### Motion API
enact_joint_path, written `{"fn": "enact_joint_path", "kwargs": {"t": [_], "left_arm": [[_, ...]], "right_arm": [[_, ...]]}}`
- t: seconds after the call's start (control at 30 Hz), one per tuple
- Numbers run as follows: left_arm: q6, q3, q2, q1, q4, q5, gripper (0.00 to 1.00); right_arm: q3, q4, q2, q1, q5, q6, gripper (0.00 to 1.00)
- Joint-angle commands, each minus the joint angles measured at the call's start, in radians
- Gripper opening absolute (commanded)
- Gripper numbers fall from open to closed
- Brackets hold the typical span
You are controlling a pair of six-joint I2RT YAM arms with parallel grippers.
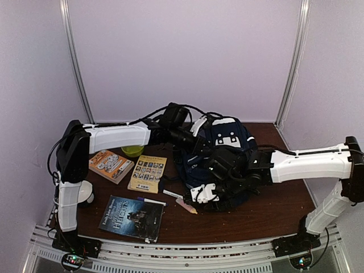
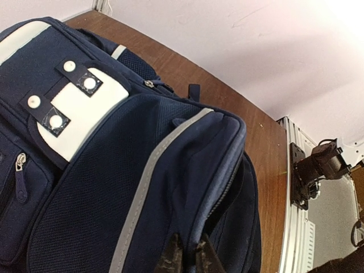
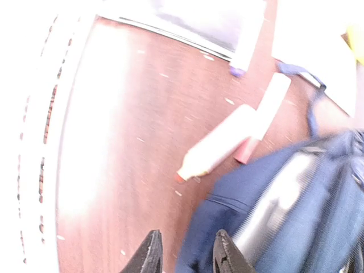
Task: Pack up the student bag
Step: Move the pen to the center of the board.
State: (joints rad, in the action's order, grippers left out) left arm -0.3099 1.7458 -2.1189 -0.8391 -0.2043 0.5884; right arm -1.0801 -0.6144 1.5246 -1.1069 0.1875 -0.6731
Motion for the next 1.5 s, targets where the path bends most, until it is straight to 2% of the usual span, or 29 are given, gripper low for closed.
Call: {"fn": "enact_joint_path", "kwargs": {"t": [0.0,0.17,0.47,0.67,1.1,1.27,1.47], "left_arm": [[-0.012,0.033,0.034,0.027,0.025,0.028,0.08],[0.052,0.073,0.043,0.027,-0.077,0.026,0.08],[0.137,0.095,0.067,0.027,-0.173,-0.108,0.08],[0.156,0.086,0.064,0.029,-0.181,-0.149,0.08],[0.168,0.076,0.057,0.045,-0.178,-0.168,0.08],[0.174,0.08,0.061,0.052,-0.178,-0.148,0.08],[0.165,0.077,0.061,0.052,-0.167,-0.116,0.09]], "right_arm": [[-0.052,-0.01,0.055,-0.047,0.005,-0.003,0.31],[-0.112,0.012,0.179,-0.047,-0.009,0.036,0.3],[-0.173,0.106,0.32,-0.048,-0.067,0.083,0.33],[-0.159,0.191,0.353,-0.047,-0.175,0.09,0.39],[-0.141,0.224,0.422,-0.046,-0.189,0.116,0.4],[-0.147,0.148,0.446,-0.044,-0.14,0.109,0.39],[-0.073,0.111,0.398,-0.044,-0.075,0.082,0.37]]}}
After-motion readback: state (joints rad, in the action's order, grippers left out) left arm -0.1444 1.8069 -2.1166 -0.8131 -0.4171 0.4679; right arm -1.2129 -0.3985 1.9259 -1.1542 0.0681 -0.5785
